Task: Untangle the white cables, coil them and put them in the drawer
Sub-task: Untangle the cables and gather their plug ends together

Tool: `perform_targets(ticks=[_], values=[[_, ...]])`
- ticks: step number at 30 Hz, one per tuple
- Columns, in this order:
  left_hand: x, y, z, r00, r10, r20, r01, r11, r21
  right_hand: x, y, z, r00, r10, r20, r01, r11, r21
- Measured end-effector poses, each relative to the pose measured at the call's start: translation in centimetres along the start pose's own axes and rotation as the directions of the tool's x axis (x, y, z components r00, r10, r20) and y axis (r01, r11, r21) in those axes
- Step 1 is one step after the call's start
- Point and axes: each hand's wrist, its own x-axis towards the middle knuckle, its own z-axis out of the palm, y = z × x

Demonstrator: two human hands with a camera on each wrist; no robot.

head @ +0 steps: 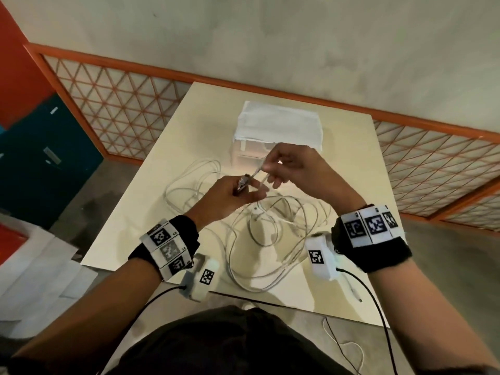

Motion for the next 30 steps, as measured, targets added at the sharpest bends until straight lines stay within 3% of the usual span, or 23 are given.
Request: perform_targets(ticks=[4, 5, 6, 8, 10, 12, 15, 17, 20, 24, 27, 30], values=[[-0.1, 0.5, -0.1, 0.991, 0.098, -0.088, -0.09, 0.992, 0.09, 0.6, 1.6, 1.1, 0.973, -0.022, -0.23, 0.045, 0.995, 0.094], [-0.1, 0.8, -0.3, 0.987, 0.101, -0.123, -0.091, 0.992, 0.084, 0.6, 2.5, 1.5, 0.971, 0.005, -0.237, 0.02, 0.994, 0.104], [-0.1, 1.1, -0.3, 0.983, 0.102, -0.151, -0.092, 0.993, 0.07, 0.4, 3.6, 2.1, 0.984, 0.041, -0.175, -0.025, 0.995, 0.094], [0.0, 1.5, -0.5, 0.973, 0.108, -0.202, -0.1, 0.994, 0.049, -0.3, 5.6, 3.5, 0.986, 0.118, 0.122, -0.118, 0.993, -0.007], [-0.1, 1.6, -0.8, 0.957, 0.127, -0.263, -0.119, 0.992, 0.045, -1.4, 7.4, 4.5, 0.919, 0.193, 0.344, -0.18, 0.981, -0.07], [-0.1, 1.3, -1.5, 0.93, 0.105, -0.352, -0.119, 0.993, -0.016, -2.4, 8.8, 4.2, 0.905, 0.236, 0.354, -0.225, 0.972, -0.071], [-0.2, 0.8, -3.2, 0.855, 0.026, -0.518, -0.092, 0.991, -0.102, -3.6, 10.6, 1.8, 0.923, 0.297, 0.243, -0.28, 0.954, -0.105], [-0.4, 0.7, -4.2, 0.825, -0.008, -0.565, -0.118, 0.976, -0.185, -4.3, 12.5, -0.4, 0.924, 0.346, 0.163, -0.33, 0.937, -0.116], [-0.7, 1.2, -4.4, 0.836, -0.001, -0.549, -0.205, 0.928, -0.312, -4.3, 14.3, -2.6, 0.927, 0.371, 0.059, -0.365, 0.927, -0.086], [-0.9, 1.7, -2.5, 0.877, 0.052, -0.478, -0.099, 0.992, -0.074, -2.4, 12.7, -2.9, 0.954, 0.297, -0.035, -0.299, 0.943, -0.146], [-0.6, 1.5, -1.6, 0.923, 0.111, -0.367, -0.09, 0.993, 0.075, -0.8, 9.0, -2.4, 0.986, 0.158, -0.044, -0.164, 0.96, -0.228], [-0.2, 2.2, -0.8, 0.96, 0.038, -0.279, -0.032, 0.999, 0.027, 0.5, 5.0, -2.0, 1.0, -0.014, -0.005, 0.012, 0.952, -0.305]])
